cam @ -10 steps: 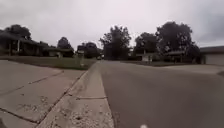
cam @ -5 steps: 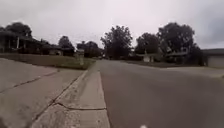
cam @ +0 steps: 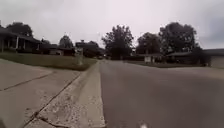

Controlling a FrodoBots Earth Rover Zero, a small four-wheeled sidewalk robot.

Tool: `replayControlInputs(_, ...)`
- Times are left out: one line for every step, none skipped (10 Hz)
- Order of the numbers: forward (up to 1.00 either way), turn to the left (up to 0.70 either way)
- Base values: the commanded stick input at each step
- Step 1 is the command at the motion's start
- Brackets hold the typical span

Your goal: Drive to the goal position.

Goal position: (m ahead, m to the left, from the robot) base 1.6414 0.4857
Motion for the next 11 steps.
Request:
replayControlInputs(0.70, 0.00)
replayControlInputs(0.70, 0.00)
replayControlInputs(0.70, 0.00)
replayControlInputs(0.70, 0.00)
replayControlInputs(0.70, 0.00)
replayControlInputs(0.70, 0.00)
replayControlInputs(0.70, 0.00)
replayControlInputs(0.70, 0.00)
replayControlInputs(0.70, 0.00)
replayControlInputs(0.70, 0.00)
replayControlInputs(0.70, 0.00)
